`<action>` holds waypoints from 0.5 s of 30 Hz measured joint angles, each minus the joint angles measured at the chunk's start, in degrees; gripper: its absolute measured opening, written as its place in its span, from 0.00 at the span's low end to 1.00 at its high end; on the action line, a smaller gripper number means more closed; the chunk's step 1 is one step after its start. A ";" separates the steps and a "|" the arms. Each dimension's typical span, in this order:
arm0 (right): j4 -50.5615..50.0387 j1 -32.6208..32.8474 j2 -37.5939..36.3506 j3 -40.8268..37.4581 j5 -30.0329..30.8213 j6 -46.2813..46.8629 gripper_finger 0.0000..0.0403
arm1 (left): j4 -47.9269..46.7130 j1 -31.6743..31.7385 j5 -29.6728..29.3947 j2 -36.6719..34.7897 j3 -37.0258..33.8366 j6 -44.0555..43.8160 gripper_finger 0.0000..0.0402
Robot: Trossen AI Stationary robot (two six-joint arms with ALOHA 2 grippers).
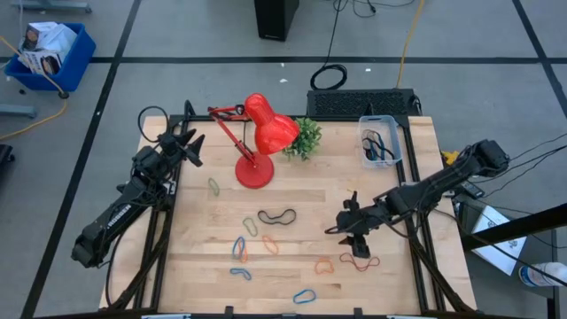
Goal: Pick and place rubber bands into bin
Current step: Put the red rubber band into the transparent bin
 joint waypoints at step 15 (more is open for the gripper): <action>-14.49 5.39 7.37 9.81 0.15 -0.75 0.42 | 0.00 0.02 0.28 0.00 0.00 -0.33 0.57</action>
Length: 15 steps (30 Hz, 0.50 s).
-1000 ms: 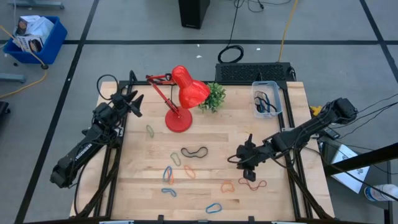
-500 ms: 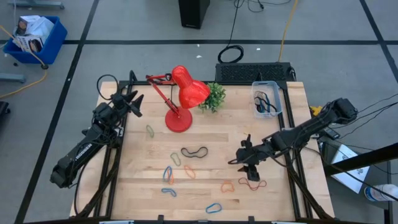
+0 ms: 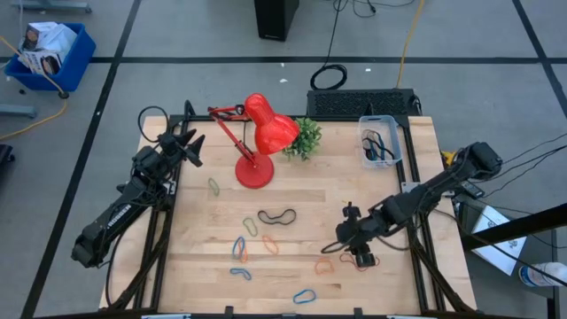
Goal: Pick and place rubber bands into bin
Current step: Put the red rubber band into the transparent bin
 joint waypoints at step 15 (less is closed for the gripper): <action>3.27 4.48 7.98 -0.92 2.39 5.56 0.42 | -0.48 0.00 0.07 0.00 0.00 0.46 0.57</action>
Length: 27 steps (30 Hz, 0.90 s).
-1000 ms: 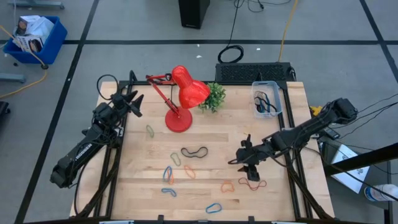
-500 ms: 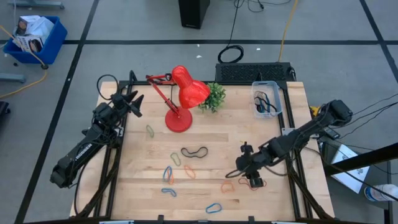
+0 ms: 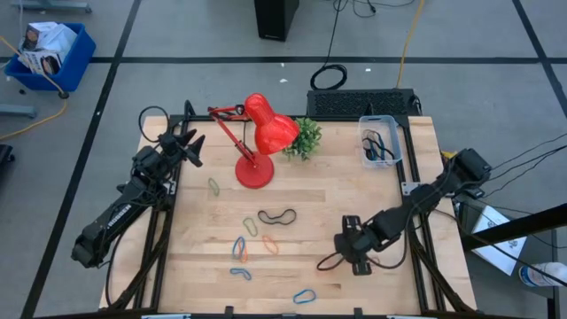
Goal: Pick and place rubber bands into bin
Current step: Put the red rubber band into the transparent bin
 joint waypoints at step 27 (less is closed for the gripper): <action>18.13 2.10 -0.61 -13.65 2.34 -0.02 0.41 | -0.83 -0.02 0.00 0.09 0.00 0.04 0.57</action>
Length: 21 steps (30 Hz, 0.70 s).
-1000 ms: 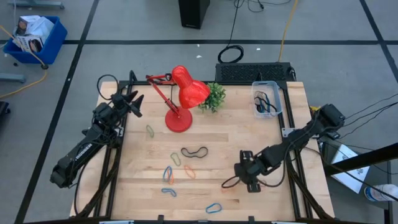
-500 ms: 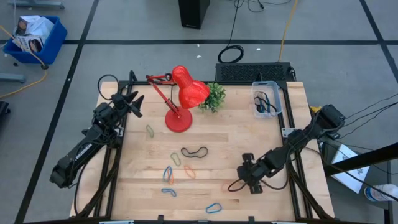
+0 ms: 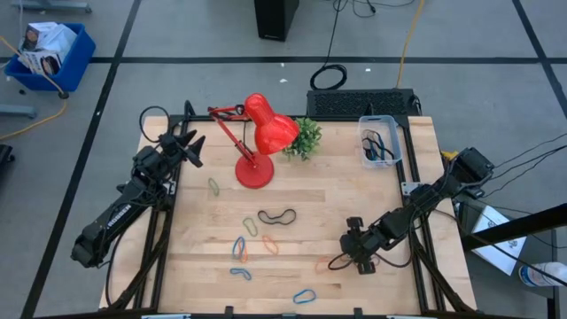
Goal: Pick and place rubber bands into bin
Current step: Put the red rubber band into the transparent bin
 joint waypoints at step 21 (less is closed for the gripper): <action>-8.80 -0.33 2.61 5.12 0.32 -5.01 0.35 | 0.04 0.02 0.00 0.00 0.00 0.00 0.57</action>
